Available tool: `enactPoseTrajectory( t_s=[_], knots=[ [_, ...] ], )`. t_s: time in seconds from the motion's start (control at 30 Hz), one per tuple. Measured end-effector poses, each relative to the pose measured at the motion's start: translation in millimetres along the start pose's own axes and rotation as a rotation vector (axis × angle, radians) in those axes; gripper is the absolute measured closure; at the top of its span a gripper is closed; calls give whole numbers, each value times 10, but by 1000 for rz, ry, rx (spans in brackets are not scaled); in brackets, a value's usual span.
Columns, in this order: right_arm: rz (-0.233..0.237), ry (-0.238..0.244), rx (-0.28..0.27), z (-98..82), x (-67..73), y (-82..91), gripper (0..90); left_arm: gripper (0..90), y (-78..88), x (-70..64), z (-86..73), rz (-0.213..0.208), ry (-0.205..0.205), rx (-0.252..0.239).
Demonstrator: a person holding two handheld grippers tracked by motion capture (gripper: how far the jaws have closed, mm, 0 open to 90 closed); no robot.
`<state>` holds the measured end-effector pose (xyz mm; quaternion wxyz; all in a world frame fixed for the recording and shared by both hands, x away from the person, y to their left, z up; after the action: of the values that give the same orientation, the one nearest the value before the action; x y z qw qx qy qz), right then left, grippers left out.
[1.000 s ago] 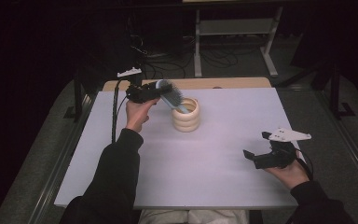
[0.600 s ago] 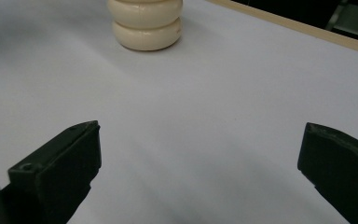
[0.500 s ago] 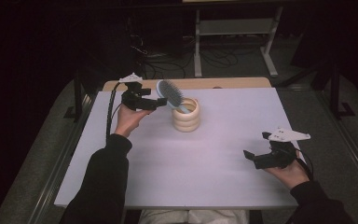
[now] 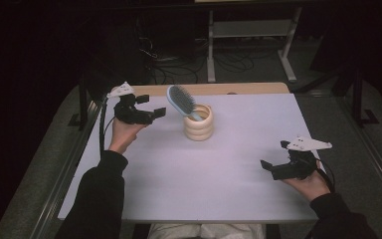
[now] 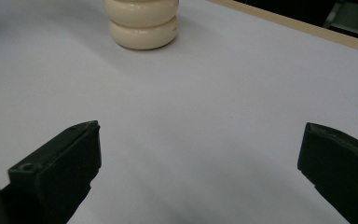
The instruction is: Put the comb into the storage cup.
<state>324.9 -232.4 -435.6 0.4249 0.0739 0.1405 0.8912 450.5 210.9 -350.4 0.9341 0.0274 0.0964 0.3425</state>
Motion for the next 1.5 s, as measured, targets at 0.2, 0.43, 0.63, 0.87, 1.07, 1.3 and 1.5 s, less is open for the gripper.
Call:
enactPoseTrajectory(
  t_s=[0.2,0.43,0.63,0.87,1.07,1.3,1.5],
  knots=[
    [1,2,0,-2,0,1,0,0,137,67,-24,25,5,-2],
    [4,-2,-6,-5,-16,7,0,0,249,107,-40,33,-2,6],
    [1,-2,3,-14,-20,-9,0,0,341,120,-77,32,-10,1],
    [6,0,7,-19,-15,-19,0,0,431,143,-193,37,-7,12],
    [6,0,6,-19,-16,-18,0,0,516,104,-228,20,-9,-1],
    [7,6,5,-14,-5,-21,0,0,656,77,-226,25,-20,-29],
    [6,6,10,-18,-3,-25,0,0,755,92,-241,42,-24,-32]
  ],
)
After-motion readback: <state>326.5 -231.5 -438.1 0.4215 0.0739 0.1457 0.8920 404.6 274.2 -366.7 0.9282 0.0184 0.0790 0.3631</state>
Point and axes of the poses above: each handheld gripper's, and its own axes: y roughly backward along the jaws, z roughly out of its top, x roughly to its left, the point moved 4 cm from there along -y, roughly forward along the jaws, and after that the axes turned 13 degrees about -x, right-handed, at the moved point
